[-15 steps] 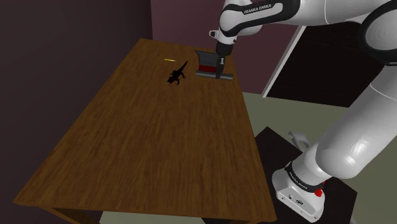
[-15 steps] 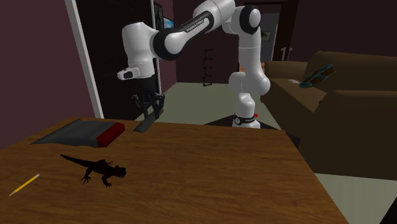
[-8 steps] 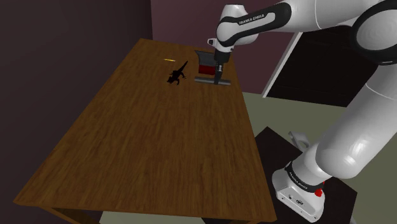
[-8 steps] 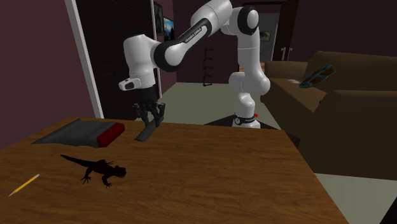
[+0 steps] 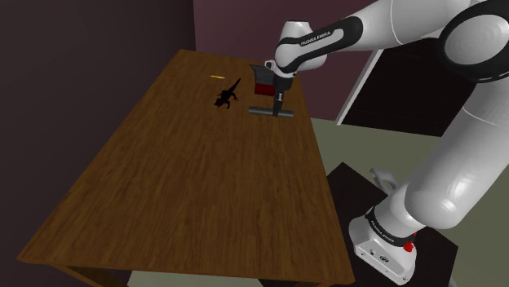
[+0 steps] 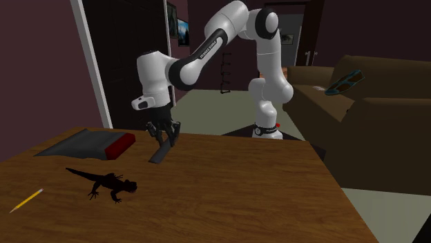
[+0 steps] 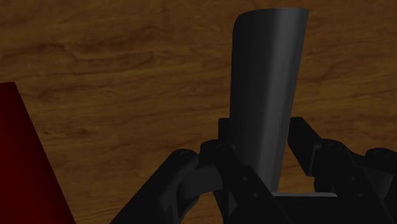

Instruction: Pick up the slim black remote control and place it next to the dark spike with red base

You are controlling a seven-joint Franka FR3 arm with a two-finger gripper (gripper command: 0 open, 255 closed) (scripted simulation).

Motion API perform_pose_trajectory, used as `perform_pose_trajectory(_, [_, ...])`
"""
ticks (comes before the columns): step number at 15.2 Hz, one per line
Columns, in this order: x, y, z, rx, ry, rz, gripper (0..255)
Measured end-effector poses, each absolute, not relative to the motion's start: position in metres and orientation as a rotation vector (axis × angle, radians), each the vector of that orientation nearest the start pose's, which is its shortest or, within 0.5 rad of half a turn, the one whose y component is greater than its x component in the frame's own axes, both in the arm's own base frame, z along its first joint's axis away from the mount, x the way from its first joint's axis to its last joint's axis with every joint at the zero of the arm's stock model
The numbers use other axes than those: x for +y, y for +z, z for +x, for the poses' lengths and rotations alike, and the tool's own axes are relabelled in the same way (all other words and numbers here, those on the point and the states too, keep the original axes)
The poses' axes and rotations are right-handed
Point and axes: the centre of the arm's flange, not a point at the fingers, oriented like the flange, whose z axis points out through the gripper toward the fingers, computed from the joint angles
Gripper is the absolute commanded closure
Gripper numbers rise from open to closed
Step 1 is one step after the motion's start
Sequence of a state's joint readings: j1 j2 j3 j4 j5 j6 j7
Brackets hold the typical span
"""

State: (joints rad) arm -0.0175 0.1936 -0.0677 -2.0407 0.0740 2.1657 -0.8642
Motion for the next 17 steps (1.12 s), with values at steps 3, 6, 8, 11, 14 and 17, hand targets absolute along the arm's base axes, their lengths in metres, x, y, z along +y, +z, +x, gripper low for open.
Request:
perform_pose_trajectory(3, [-0.045, 0.330, 0.574, -1.104, 0.060, -2.863, 255])
perform_pose_trajectory(6, [-0.045, 0.328, 0.575, -1.104, 0.059, -2.863, 255])
perform_pose_trajectory(8, [-0.045, 0.328, 0.574, -1.104, 0.059, -2.863, 255])
perform_pose_trajectory(11, [-0.045, 0.328, 0.574, -1.104, 0.059, -2.863, 0])
perform_pose_trajectory(14, [-0.045, 0.328, 0.574, -1.104, 0.059, -2.863, 0])
perform_pose_trajectory(17, [-0.046, 0.346, 0.575, -1.104, 0.057, -2.864, 0])
